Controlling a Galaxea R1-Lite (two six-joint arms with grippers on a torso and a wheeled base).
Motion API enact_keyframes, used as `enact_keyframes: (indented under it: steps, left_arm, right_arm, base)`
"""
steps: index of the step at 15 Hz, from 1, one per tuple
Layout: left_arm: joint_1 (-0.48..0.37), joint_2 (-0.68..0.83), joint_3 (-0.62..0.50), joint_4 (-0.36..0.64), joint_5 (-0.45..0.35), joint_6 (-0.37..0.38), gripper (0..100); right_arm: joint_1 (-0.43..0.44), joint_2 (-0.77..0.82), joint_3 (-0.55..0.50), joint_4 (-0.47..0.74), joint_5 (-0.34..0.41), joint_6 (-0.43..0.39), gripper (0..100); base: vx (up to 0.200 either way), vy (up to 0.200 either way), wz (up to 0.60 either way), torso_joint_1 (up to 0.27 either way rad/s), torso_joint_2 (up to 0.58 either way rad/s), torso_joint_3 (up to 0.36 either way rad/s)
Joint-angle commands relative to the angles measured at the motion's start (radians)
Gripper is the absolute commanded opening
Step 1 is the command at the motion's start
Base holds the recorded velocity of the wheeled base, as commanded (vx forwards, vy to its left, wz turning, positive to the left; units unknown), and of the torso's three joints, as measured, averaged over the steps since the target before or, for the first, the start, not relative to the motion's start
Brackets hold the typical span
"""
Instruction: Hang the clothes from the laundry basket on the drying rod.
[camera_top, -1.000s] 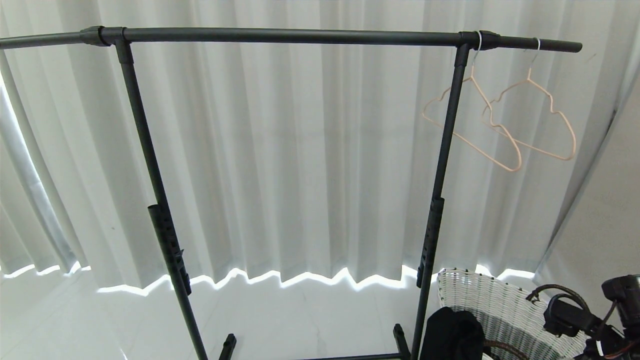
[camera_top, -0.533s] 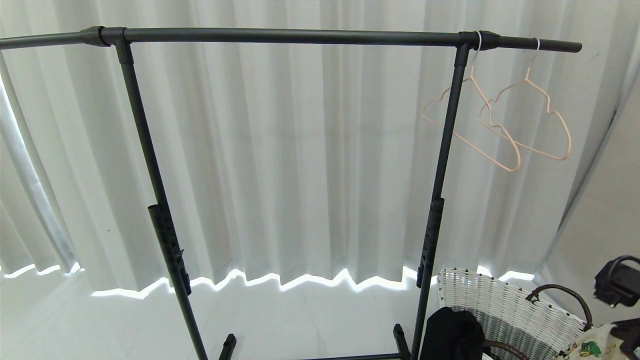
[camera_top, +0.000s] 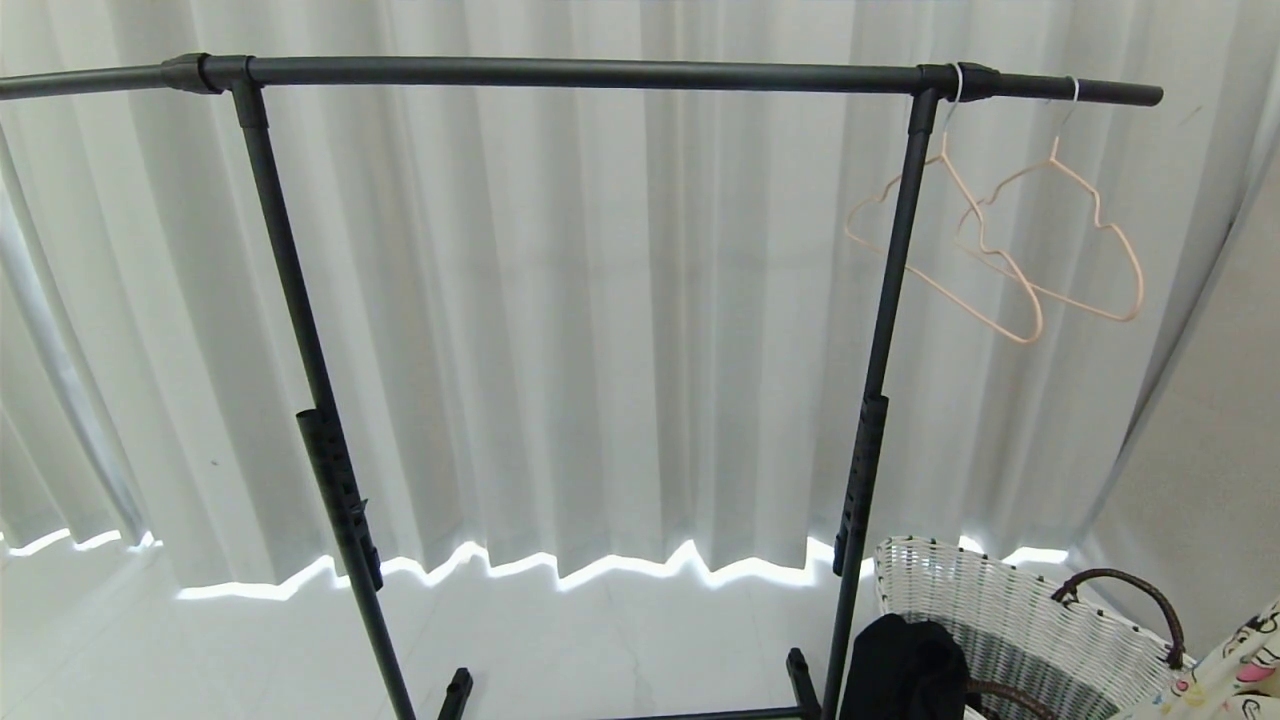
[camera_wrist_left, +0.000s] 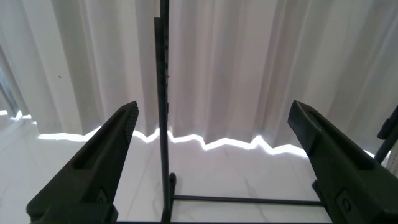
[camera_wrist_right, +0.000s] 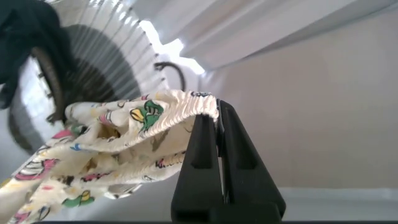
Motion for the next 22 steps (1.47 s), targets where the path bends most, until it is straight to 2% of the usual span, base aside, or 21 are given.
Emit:
enact_keyframes:
  steps: [1,9,12,15,17,20,22]
  left_arm:
    - [0.0,0.0,0.0,0.0,0.0,0.0,100]
    - [0.0,0.0,0.0,0.0,0.0,-0.006,100]
    - [0.0,0.0,0.0,0.0,-0.001,0.016,100]
    - [-0.004,0.0,0.0,0.0,-0.004,0.005,100]
    - [-0.004,0.0,0.0,0.0,-0.004,0.0,100]
    - [-0.004,0.003,0.0,0.0,-0.009,0.008,100]
    - [-0.006,0.009,0.0,0.0,-0.023,0.031,100]
  right_arm:
    - [0.0,-0.045,-0.004,-0.001,-0.007,-0.002,0]
    - [0.015,-0.042,0.001,-0.001,-0.012,-0.004,0]
    - [0.084,0.007,-0.005,-0.003,-0.01,0.004,0]
    - [0.182,0.041,0.01,-0.003,-0.01,0.006,0]
    - [0.273,0.087,0.01,-0.003,-0.01,0.085,0]
    - [0.442,0.137,0.006,-0.008,-0.01,0.273,0]
    - [0.554,0.174,0.004,-0.057,-0.007,0.388,0]
  base:
    - [-0.2,0.0,0.0,0.002,0.0,0.007]
    - [-0.2,0.0,0.0,0.002,0.0,0.001]
    - [0.0,0.0,0.0,0.0,0.0,0.0]
    - [0.0,0.0,0.0,0.0,0.0,0.0]
    - [0.0,0.0,0.0,0.0,0.0,0.0]
    - [0.0,0.0,0.0,0.0,0.0,0.0]
    - [0.0,0.0,0.0,0.0,0.0,0.0]
